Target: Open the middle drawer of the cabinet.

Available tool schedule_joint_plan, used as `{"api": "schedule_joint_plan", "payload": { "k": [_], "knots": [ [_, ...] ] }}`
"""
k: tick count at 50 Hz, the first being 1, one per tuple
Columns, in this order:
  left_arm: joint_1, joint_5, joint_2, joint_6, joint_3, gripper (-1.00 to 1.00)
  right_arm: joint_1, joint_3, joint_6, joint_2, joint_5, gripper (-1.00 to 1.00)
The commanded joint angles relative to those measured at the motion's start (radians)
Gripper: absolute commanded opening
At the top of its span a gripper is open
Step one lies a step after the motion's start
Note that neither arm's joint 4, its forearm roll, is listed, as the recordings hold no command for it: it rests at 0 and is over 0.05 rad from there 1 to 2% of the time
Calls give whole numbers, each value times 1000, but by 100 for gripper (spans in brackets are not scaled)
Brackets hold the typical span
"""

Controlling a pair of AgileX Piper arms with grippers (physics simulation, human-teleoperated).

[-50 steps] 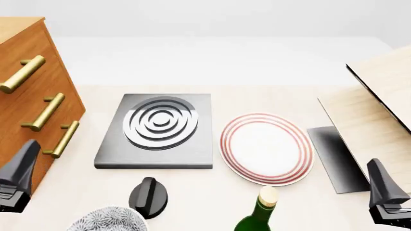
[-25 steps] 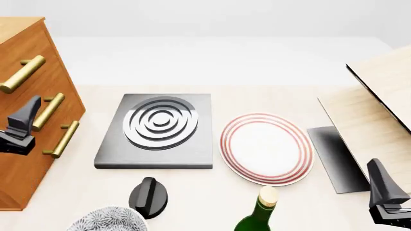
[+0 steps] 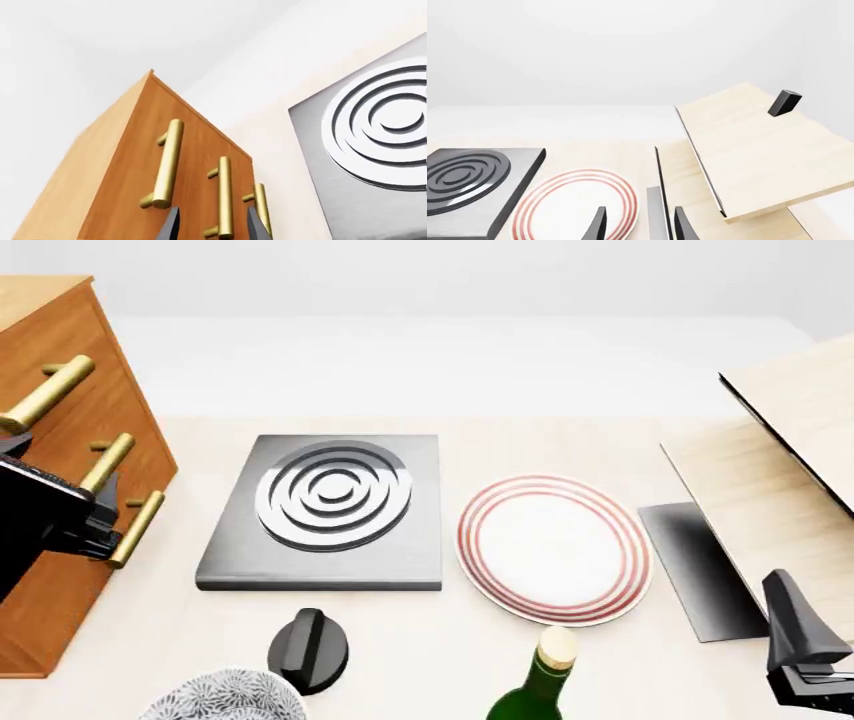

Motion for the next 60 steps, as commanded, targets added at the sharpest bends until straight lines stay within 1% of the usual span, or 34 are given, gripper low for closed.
{"api": "schedule_joint_plan", "payload": {
  "k": [1,4,8,14,18,19,23,25,30,31,36,40,41,46,60],
  "knots": [
    [85,-177,160,96,71,100,4,0,3,-2,4,100],
    [89,-184,168,98,72,100,4,0,3,-1,4,100],
    [98,-229,221,121,80,100,4,0,2,-2,4,100],
    [121,-266,283,125,75,100,4,0,2,-1,4,100],
    [139,-302,306,156,80,100,4,0,3,-2,4,100],
    [141,-295,307,150,73,100,4,0,3,-2,4,100],
    [155,-322,334,166,66,100,4,0,2,-2,4,100],
    [156,-325,350,161,58,100,4,0,2,-2,4,100],
    [178,-399,409,183,65,100,4,0,2,-2,4,100],
    [179,-402,420,174,62,100,4,0,3,-1,4,100],
    [191,-442,456,184,62,100,4,0,3,-1,4,100],
    [196,-439,465,186,53,100,4,0,2,-2,4,100],
    [196,-420,455,182,41,100,4,0,3,-1,4,100],
    [207,-400,460,184,14,100,4,0,3,-2,4,100],
    [264,-363,429,236,-49,100,4,0,2,-1,4,100]
  ]
}}
